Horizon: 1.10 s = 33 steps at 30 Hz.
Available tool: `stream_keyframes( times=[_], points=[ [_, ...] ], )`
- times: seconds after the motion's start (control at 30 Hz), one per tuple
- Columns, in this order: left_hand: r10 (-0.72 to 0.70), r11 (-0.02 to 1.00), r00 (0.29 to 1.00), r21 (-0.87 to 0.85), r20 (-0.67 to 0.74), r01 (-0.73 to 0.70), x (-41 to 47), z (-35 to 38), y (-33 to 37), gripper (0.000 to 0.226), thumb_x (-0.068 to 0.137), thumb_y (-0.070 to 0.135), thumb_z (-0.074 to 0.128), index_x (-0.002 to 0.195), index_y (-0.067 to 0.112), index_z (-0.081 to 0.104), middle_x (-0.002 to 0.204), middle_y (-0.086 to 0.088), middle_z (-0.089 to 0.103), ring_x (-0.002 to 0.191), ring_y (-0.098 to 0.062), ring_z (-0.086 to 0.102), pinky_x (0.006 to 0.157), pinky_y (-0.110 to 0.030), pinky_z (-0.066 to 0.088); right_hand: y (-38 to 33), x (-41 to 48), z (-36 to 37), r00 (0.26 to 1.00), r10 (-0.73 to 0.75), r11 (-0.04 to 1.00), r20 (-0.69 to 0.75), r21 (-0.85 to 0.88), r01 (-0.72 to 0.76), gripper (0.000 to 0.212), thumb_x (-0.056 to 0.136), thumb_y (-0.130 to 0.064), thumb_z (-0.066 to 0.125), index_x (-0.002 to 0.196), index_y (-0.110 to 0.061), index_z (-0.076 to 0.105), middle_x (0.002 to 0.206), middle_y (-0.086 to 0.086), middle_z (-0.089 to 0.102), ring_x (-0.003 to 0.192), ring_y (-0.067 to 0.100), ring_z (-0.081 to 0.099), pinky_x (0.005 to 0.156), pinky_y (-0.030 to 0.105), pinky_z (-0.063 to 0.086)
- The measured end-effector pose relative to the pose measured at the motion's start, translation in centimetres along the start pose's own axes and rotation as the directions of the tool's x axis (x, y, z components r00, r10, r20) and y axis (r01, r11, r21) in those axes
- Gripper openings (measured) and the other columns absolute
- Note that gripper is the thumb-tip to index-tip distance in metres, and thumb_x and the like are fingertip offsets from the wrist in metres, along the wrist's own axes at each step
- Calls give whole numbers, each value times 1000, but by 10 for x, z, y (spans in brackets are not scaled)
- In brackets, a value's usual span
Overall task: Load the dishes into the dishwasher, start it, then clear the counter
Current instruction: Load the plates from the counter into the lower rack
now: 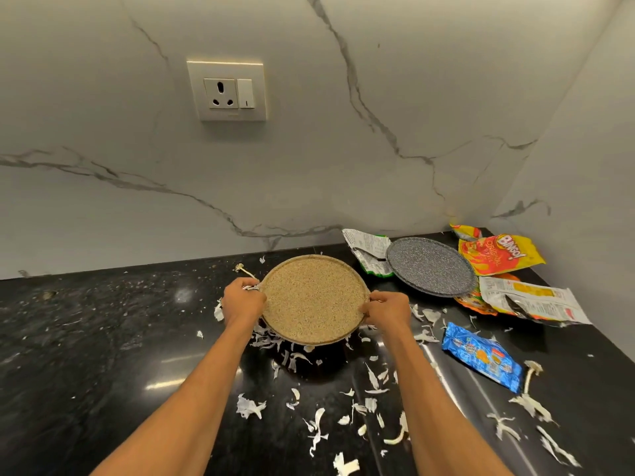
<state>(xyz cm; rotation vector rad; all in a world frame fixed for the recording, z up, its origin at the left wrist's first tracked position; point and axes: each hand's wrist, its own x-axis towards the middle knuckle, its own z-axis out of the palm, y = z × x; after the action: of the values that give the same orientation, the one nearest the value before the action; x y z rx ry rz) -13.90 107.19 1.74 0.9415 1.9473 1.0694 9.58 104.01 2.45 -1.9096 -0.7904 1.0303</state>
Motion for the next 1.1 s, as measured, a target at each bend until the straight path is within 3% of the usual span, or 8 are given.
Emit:
stream_keyframes(
  times=[0.2, 0.3, 0.4, 0.63, 0.77, 0.83, 0.97, 1.1],
  points=[
    [44, 985, 989, -169, 138, -20, -46, -9, -11, 48, 69, -19, 65, 107, 10, 66, 90, -9, 66, 76, -19, 62, 74, -42, 58, 31, -32, -37, 999, 26, 995, 32, 96, -29, 27, 78, 12, 67, 98, -5, 69, 95, 17, 70, 84, 28, 70, 78, 54, 59],
    [59, 979, 980, -202, 191, -19, -73, -9, -22, 49, 72, -22, 61, 107, 11, 63, 94, -14, 65, 84, -25, 64, 75, -46, 59, 48, -48, -55, 999, 20, 993, 37, 119, -24, 30, 81, 15, 60, 82, -13, 70, 83, 11, 68, 83, 26, 67, 78, 47, 60],
    [61, 979, 972, -202, 229, -14, -99, -6, -33, 50, 71, -22, 62, 108, 11, 63, 94, -14, 66, 85, -25, 65, 68, -42, 59, 68, -63, -77, 999, 33, 989, 19, 147, -35, 31, 80, 14, 59, 96, -9, 72, 89, 8, 70, 78, 20, 64, 67, 35, 56],
    [87, 980, 914, -198, 395, -8, -137, 3, -40, 49, 71, -22, 63, 107, 12, 62, 92, -13, 67, 84, -28, 69, 63, -41, 60, 106, -109, -121, 990, 88, 953, -110, 300, -51, 27, 78, 18, 61, 87, -6, 69, 88, 14, 71, 83, 29, 69, 73, 41, 59],
    [161, 983, 815, -167, 557, -80, -152, 14, -40, 48, 72, -21, 63, 108, 9, 62, 95, -14, 68, 84, -31, 69, 66, -44, 60, 132, -149, -141, 953, 114, 934, -281, 358, -6, 32, 73, 20, 62, 86, -8, 71, 89, 12, 71, 82, 26, 69, 76, 45, 60],
    [192, 981, 751, -141, 632, -132, -164, 18, -46, 48, 71, -20, 64, 108, 11, 62, 96, -14, 68, 85, -31, 69, 66, -44, 60, 149, -178, -147, 917, 129, 927, -377, 374, 24, 34, 74, 21, 62, 81, -12, 69, 81, 10, 71, 72, 23, 67, 68, 42, 59],
    [182, 983, 628, -124, 757, -136, -206, 26, -69, 47, 69, -24, 61, 104, 7, 62, 89, -18, 68, 72, -27, 67, 49, -33, 56, 187, -243, -165, 827, 176, 932, -535, 361, 36, 33, 75, 20, 62, 81, -12, 70, 73, 5, 69, 64, 17, 66, 57, 31, 54],
    [172, 979, 464, -100, 869, -177, -262, 30, -88, 45, 70, -22, 64, 107, 5, 62, 91, -15, 70, 77, -28, 69, 56, -38, 59, 225, -315, -187, 718, 267, 922, -642, 388, 3, 35, 75, 18, 62, 77, -16, 68, 79, 8, 71, 72, 22, 69, 67, 40, 60]
  ],
)
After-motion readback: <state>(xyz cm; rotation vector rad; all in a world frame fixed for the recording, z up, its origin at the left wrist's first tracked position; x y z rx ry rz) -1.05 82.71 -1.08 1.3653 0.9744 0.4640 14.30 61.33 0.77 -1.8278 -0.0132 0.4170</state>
